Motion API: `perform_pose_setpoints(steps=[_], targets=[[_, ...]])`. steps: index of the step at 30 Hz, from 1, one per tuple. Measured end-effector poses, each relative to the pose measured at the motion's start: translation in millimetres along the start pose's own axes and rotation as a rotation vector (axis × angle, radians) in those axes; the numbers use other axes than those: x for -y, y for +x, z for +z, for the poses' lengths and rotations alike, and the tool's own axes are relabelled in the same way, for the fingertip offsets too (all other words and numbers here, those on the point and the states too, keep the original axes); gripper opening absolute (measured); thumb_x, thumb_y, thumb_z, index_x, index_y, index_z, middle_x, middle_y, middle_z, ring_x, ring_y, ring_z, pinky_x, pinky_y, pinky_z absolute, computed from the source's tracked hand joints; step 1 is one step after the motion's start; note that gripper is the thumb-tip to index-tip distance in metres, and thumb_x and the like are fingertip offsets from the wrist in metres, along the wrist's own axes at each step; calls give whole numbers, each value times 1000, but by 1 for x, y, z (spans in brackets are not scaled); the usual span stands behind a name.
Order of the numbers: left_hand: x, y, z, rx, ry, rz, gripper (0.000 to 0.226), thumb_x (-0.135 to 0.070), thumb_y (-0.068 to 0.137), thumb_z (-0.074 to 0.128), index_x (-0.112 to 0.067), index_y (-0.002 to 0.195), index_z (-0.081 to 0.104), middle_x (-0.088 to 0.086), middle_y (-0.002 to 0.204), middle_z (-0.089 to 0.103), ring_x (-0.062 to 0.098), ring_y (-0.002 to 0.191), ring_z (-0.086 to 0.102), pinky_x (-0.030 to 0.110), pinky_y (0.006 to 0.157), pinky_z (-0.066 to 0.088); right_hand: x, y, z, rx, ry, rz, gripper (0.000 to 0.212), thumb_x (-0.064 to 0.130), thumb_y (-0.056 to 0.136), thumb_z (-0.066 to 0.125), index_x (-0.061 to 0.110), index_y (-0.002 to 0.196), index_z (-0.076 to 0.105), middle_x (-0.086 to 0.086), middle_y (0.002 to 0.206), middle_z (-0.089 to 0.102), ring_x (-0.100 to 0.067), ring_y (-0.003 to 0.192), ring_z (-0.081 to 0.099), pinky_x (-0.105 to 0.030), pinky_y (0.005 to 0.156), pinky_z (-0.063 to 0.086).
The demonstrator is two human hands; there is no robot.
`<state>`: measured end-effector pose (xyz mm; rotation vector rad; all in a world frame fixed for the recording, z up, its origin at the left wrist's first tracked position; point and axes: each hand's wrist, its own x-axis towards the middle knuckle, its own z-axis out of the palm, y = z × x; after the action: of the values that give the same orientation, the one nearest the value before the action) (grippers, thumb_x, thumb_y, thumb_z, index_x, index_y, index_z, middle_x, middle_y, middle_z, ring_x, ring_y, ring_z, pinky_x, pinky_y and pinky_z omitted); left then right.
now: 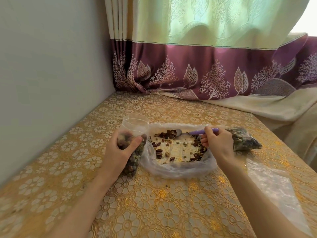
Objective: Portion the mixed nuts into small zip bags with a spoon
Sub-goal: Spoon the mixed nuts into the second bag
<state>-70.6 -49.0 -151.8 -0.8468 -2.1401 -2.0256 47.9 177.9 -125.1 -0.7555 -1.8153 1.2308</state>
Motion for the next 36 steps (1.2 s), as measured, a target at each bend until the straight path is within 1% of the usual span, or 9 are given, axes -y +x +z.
perform_pose_setpoints(steps=[3, 10, 14, 17, 20, 22, 26, 30, 36], targets=[[1, -1, 0, -1, 29, 0, 37, -48, 66, 68, -28, 94, 55, -10, 89, 61, -6, 76, 57, 15, 60, 47, 4, -5, 10, 54, 41, 8, 27, 15, 96, 50, 12, 74, 64, 18, 49, 63, 0, 45, 55, -13, 48, 48], [1, 1, 0, 9, 0, -24, 41, -45, 66, 69, -25, 98, 54, -5, 93, 63, -2, 77, 60, 14, 62, 49, 9, -18, 22, 247, 211, 142, 54, 12, 96, 49, 28, 51, 74, 2, 57, 68, -12, 60, 56, -19, 55, 51], [4, 2, -1, 21, -1, -40, 39, -47, 66, 69, -27, 96, 54, -3, 92, 62, 4, 79, 60, 14, 62, 49, 9, -17, 18, 201, 293, 236, 48, 11, 96, 50, 11, 52, 72, -2, 56, 68, -10, 53, 59, -16, 50, 52], [5, 1, 0, 55, 19, -49, 35, -50, 66, 67, -34, 94, 54, -10, 94, 63, -5, 79, 60, 11, 61, 47, 11, -16, 14, 199, 341, 255, 53, 10, 97, 47, 10, 49, 71, -3, 56, 69, -8, 49, 58, -15, 48, 50], [8, 1, 0, 87, 47, -76, 36, -57, 64, 66, -43, 95, 54, -15, 98, 63, -5, 84, 60, 16, 67, 46, 17, -17, 9, 202, 366, 243, 60, 10, 97, 47, 21, 43, 71, 0, 54, 68, -10, 53, 54, -16, 50, 48], [10, 2, 1, 98, 77, -86, 39, -59, 62, 66, -46, 95, 52, -15, 101, 61, -1, 90, 59, 17, 68, 45, 24, -14, 6, 182, 407, 234, 56, 9, 96, 47, 14, 45, 71, 0, 54, 67, -10, 53, 53, -17, 49, 46], [10, 2, 1, 100, 162, -100, 41, -57, 59, 68, -53, 93, 45, -24, 99, 54, -15, 84, 53, 4, 56, 40, 40, -7, 2, 125, 521, 198, 30, 12, 97, 49, 5, 71, 62, 1, 53, 66, -9, 51, 54, -17, 49, 46], [10, 2, 2, 105, 182, -119, 42, -56, 59, 69, -52, 92, 43, -27, 96, 52, -20, 79, 51, 3, 52, 40, 58, -11, 5, 114, 554, 79, 29, 13, 97, 50, 5, 72, 62, 3, 54, 65, -9, 52, 54, -17, 49, 46], [8, 0, 2, 103, 160, -144, 47, -56, 57, 71, -50, 96, 44, -27, 97, 52, -15, 83, 51, 5, 59, 38, 77, -30, 13, 272, 504, -100, 27, 11, 97, 48, 4, 74, 60, -3, 66, 71, -11, 55, 52, -18, 50, 45]])
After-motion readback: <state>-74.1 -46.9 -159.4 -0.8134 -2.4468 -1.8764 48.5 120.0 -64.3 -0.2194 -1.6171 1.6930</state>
